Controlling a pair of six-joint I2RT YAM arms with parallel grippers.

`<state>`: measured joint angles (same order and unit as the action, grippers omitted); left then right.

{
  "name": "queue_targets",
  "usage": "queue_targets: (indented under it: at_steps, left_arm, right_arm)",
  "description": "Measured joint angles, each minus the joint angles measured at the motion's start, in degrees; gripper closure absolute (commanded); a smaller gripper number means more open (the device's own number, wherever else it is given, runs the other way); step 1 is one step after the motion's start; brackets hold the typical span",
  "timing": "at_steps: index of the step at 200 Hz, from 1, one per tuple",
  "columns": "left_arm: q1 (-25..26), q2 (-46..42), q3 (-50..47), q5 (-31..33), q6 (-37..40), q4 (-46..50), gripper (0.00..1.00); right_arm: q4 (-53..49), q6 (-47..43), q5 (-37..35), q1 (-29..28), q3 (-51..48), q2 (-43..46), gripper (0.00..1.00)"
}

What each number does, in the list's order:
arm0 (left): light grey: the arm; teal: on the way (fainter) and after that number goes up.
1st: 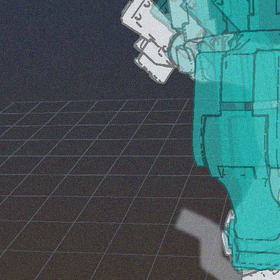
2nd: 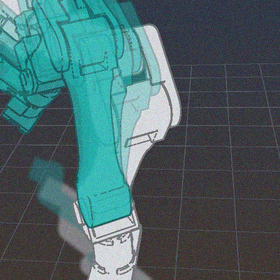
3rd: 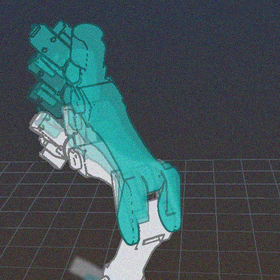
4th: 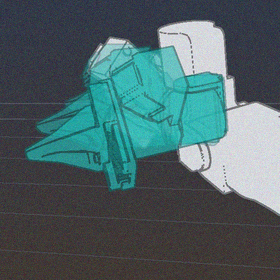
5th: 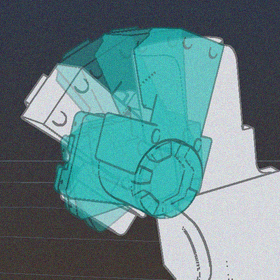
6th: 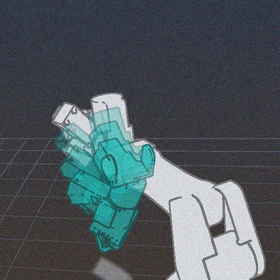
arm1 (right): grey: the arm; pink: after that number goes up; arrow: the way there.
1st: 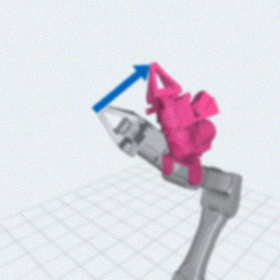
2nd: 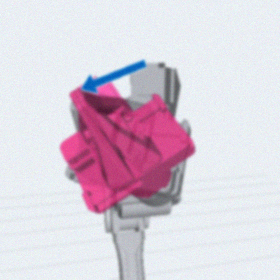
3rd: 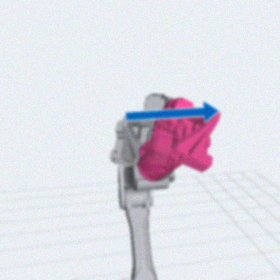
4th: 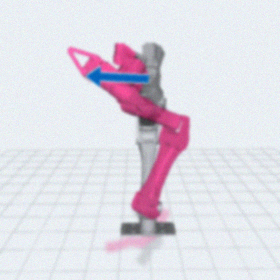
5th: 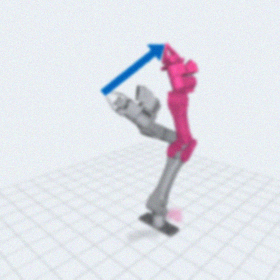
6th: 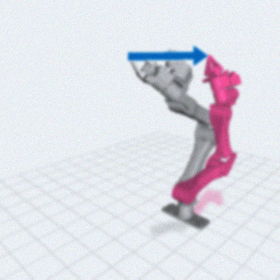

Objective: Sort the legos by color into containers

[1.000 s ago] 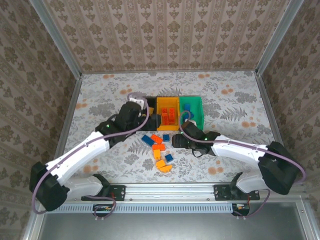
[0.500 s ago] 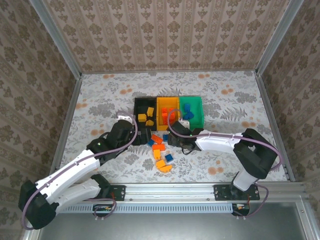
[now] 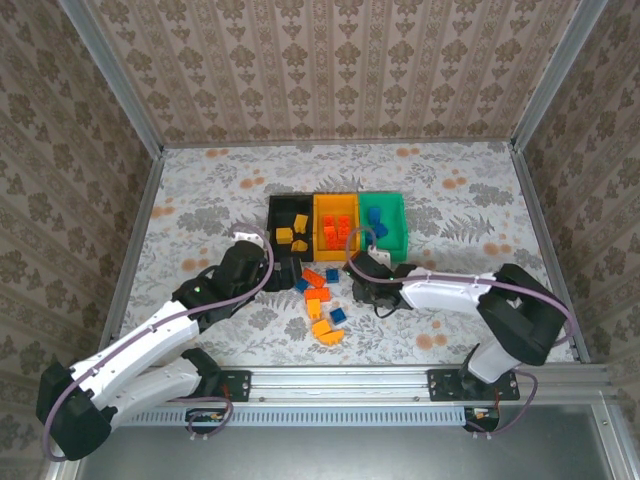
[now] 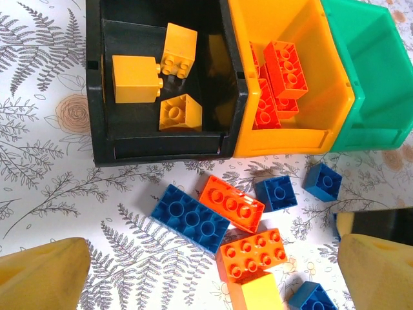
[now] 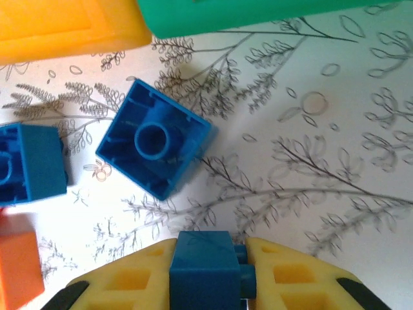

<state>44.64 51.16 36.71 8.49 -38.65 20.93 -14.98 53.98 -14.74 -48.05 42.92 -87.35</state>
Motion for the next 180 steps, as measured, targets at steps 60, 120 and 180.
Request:
queue_targets:
  at_steps: [60, 120, 180]
  left_arm:
    - [0.0, 0.0, -2.2, -1.9, 0.0, -0.7, 0.01]
    - [0.0, 0.9, -4.0, -2.7, 0.0, -0.9, 0.06]
    - [-0.3, 1.7, -5.9, -2.7, -0.2, -1.5, 0.06]
  right_arm:
    - [-5.8, -4.9, 4.1, 3.4, -1.3, 19.3, 0.81]
    - [-7.0, -10.8, 7.3, 14.8, 11.8, 12.5, 0.79]
    - [-6.9, -13.7, 6.2, 20.7, 21.0, -6.7, 0.64]
